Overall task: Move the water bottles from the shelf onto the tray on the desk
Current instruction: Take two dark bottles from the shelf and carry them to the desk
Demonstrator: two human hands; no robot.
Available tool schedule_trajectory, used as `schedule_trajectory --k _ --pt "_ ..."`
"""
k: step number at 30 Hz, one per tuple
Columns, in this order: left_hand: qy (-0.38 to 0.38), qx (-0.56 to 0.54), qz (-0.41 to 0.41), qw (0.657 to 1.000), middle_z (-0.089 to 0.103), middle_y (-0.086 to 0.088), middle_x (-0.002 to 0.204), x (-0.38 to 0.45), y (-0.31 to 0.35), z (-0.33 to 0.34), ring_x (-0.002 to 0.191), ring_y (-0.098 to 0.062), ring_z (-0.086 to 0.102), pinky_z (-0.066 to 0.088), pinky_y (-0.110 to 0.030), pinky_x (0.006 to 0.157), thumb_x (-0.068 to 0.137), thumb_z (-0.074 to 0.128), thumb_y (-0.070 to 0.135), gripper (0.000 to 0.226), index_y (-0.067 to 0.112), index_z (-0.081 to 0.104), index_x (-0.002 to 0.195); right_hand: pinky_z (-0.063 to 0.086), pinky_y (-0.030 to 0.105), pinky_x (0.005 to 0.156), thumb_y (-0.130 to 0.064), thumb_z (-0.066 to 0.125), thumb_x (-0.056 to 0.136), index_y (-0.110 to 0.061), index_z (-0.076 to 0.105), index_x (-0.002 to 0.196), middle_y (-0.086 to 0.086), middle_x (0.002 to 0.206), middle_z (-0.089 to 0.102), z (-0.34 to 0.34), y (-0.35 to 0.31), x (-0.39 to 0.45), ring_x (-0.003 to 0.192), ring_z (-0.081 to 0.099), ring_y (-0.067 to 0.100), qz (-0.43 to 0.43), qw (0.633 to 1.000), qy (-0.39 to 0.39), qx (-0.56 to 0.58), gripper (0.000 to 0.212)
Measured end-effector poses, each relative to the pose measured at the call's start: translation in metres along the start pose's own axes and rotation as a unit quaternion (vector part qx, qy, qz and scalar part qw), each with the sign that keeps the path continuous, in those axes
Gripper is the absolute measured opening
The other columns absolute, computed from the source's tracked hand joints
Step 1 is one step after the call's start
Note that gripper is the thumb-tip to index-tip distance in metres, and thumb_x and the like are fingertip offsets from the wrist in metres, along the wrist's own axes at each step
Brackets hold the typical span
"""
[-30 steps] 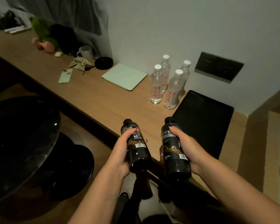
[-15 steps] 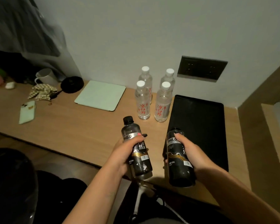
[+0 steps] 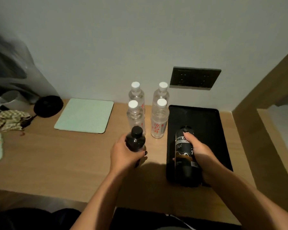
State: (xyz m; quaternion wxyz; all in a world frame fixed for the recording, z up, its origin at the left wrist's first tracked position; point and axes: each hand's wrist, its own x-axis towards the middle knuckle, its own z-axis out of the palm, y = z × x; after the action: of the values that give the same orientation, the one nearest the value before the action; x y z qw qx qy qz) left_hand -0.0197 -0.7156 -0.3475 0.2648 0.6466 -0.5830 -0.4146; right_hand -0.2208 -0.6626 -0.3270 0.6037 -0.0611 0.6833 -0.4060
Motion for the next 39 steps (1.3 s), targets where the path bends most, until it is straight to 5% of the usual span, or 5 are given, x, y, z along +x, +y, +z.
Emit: schedule_trajectory --k 11,20,25,30,39 --pt "-0.066 0.098 0.085 0.989 0.056 0.011 0.092 0.05 -0.028 -0.007 0.084 -0.008 0.051 0.037 -0.017 0.069 0.07 0.08 0.028 0.046 0.022 0.057 0.108 0.054 0.048 0.086 -0.048 0.067 0.073 -0.016 0.055 0.118 0.02 0.11 0.066 0.042 0.01 -0.012 0.096 0.067 0.036 -0.082 0.985 0.068 0.137 0.056" --pt "-0.16 0.031 0.078 0.984 0.06 0.002 0.111 0.062 -0.048 -0.021 0.104 -0.016 0.057 0.04 -0.022 0.082 0.072 0.079 0.021 0.057 0.02 0.049 0.12 0.042 0.018 0.07 -0.023 0.075 0.074 -0.037 0.05 0.097 -0.017 0.097 0.059 0.085 0.012 -0.015 0.088 0.055 -0.003 -0.277 0.942 0.166 -0.095 0.037" --pt "-0.199 -0.036 0.066 0.977 0.045 0.001 0.138 0.068 -0.045 -0.035 0.123 -0.015 0.047 0.04 -0.029 0.1 0.063 0.083 0.028 0.083 0.03 0.037 0.132 0.046 0.027 0.083 -0.023 0.084 0.064 -0.027 0.051 0.108 -0.013 0.101 0.059 0.099 0.012 0.003 0.097 0.056 0.006 -0.288 0.917 0.211 -0.175 0.055" --pt "-0.156 -0.143 0.114 0.971 0.044 -0.003 0.139 0.075 -0.015 -0.056 0.122 -0.014 0.048 0.04 -0.042 0.107 0.081 0.07 0.022 0.061 0.026 0.038 0.133 0.043 0.025 0.081 -0.016 0.085 0.061 -0.027 0.047 0.102 -0.015 0.095 0.053 0.109 0.012 0.019 0.097 0.054 0.009 -0.282 0.914 0.203 -0.21 0.056" --pt "-0.164 -0.015 0.222 0.961 0.045 0.011 0.121 0.11 0.022 -0.044 0.117 -0.009 0.045 0.037 -0.028 0.101 0.074 0.075 0.019 0.061 0.033 0.044 0.125 0.041 0.025 0.086 -0.01 0.083 0.062 -0.023 0.051 0.11 -0.011 0.103 0.057 0.115 0.029 0.044 0.104 0.054 0.01 -0.28 0.92 0.163 -0.221 0.059"
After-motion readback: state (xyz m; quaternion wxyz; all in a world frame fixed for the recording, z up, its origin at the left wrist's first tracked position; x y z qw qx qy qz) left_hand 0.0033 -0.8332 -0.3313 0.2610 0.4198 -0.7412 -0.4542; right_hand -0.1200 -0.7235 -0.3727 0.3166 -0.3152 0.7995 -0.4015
